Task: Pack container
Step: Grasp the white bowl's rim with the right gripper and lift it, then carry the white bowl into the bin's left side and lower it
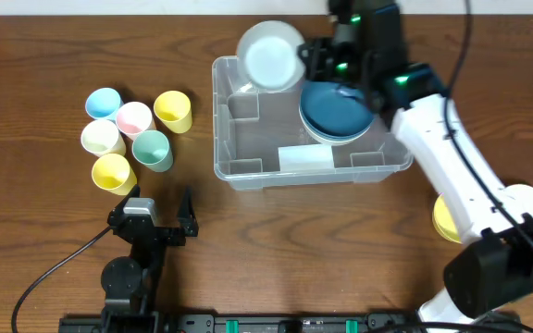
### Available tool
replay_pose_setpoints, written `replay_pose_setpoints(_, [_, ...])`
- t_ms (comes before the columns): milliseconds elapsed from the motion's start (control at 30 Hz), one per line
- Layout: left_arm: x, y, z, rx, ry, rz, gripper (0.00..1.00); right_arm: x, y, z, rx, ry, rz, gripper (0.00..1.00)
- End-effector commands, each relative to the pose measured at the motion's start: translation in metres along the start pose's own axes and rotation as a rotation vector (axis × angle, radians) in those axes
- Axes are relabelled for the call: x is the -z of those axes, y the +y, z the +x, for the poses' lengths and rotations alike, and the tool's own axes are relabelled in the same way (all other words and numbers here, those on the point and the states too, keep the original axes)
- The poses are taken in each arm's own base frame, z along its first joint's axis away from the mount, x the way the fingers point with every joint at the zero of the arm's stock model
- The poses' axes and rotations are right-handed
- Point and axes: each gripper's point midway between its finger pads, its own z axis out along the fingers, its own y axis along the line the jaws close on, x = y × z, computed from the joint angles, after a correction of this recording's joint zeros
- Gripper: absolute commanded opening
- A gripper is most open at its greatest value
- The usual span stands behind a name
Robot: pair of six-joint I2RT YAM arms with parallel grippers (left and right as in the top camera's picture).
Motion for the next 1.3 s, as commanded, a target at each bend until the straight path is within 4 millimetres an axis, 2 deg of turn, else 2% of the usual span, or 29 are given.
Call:
replay_pose_setpoints(0, [-0.001,0.0,0.016,-0.014,0.047,0.004,0.98,-0.024,-0.01,0.008,0.002,-0.003,0.086,0.11])
replay_pose_setpoints(200, [-0.001,0.0,0.015,-0.014,0.047,0.004,0.98,-0.053,-0.026,0.035,-0.005,0.071,0.135,0.09])
replay_pose_setpoints(400, [-0.001,0.0,0.016,-0.014,0.047,0.004,0.98,-0.061,-0.034,0.046,-0.007,0.106,0.153,0.08])
replay_pose_setpoints(600, [-0.001,0.0,0.016,-0.014,0.047,0.004,0.98,-0.062,-0.026,0.048,0.008,0.122,0.108,0.1])
replay_pose_setpoints(767, [-0.001,0.0,0.016,-0.014,0.047,0.004,0.98,-0.061,-0.013,0.061,0.009,0.188,0.027,0.17])
replay_pose_setpoints(900, [-0.001,0.0,0.016,-0.014,0.047,0.004,0.98,-0.06,-0.008,0.086,0.052,0.272,0.025,0.24])
replay_pose_setpoints(1167, [-0.001,0.0,0.016,-0.014,0.047,0.004,0.98,-0.075,0.003,0.128,0.12,0.372,0.048,0.23])
replay_pose_setpoints(1267, [-0.001,0.0,0.016,-0.014,0.047,0.004,0.98,-0.083,-0.001,0.141,0.132,0.397,0.076,0.22])
